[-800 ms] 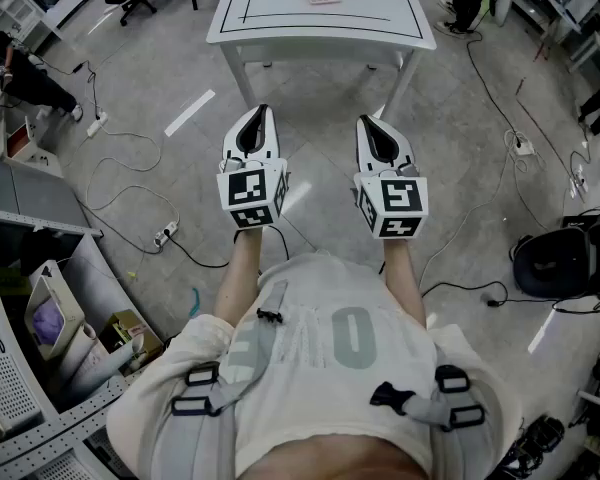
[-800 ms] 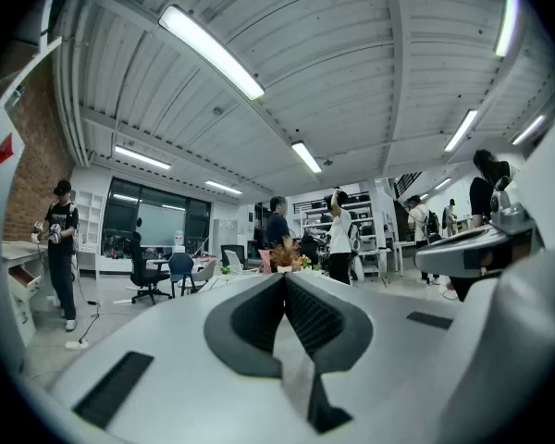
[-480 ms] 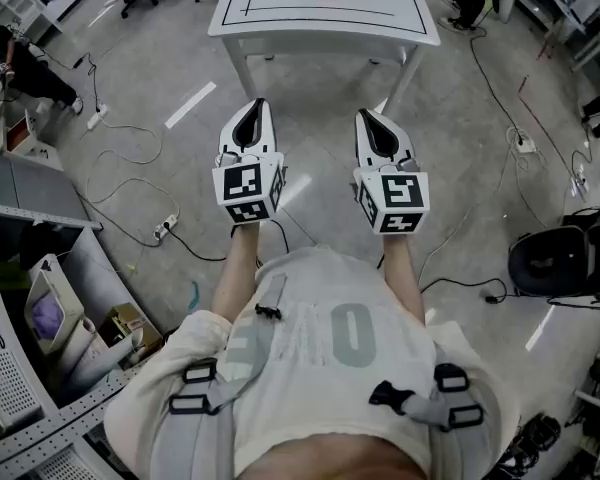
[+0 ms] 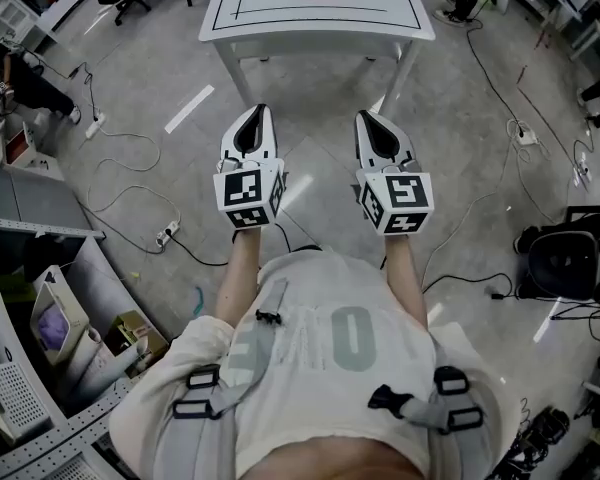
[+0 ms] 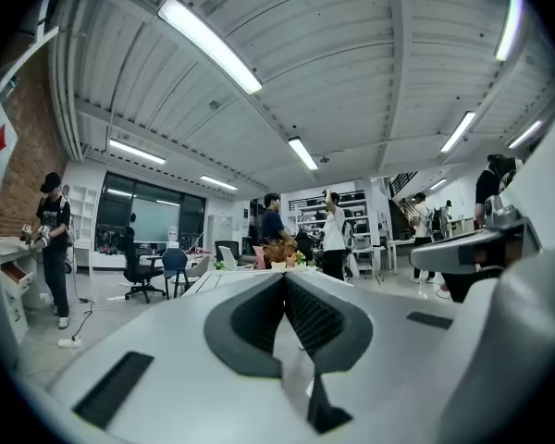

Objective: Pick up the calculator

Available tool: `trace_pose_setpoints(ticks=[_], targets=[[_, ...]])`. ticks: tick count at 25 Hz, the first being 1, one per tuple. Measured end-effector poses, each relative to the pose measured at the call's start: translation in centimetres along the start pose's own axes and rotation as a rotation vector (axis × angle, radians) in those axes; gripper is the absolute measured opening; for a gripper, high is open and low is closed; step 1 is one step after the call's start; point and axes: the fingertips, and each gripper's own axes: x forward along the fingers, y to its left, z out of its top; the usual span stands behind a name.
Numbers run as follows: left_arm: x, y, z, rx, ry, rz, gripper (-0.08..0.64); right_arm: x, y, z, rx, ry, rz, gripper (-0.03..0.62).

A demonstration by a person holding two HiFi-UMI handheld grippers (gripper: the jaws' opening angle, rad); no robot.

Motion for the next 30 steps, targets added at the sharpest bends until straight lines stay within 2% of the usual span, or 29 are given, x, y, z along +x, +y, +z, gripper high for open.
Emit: trace_pose_setpoints(ticks=[4, 10, 18, 23, 27, 30], targets=[[-0.1, -0.2, -0.9, -0.008, 0.012, -0.008, 0.020, -0.1, -0.1, -1.0, -0.017, 0.016, 0.015, 0.006], [2.0, 0.2, 0.2, -0.033, -0.023, 0.000, 0.020, 0.9, -1.0, -0.1, -0.036, 0.004, 0.023, 0.006], [8.9, -0.6, 4.1, 0.016, -0.129, -0.069, 0.020, 4.9, -3.8, 4.2, -0.111, -0.093, 0.001, 0.006], [13.8, 1.4, 4.3, -0.014, -0.146, -0.064, 0.020, 8.7, -6.2, 5.2, -0.132, -0.098, -0.027, 0.006], [17.3, 3.7, 3.8, -0.038, -0.135, -0.043, 0.020, 12.5, -7.6, 4.4, -0.108, -0.046, -0.047, 0.006], [20.2, 5.4, 3.3, -0.044, -0.126, -0.039, 0.020, 15.9, -8.4, 3.5, -0.078, -0.023, -0.029, 0.006]])
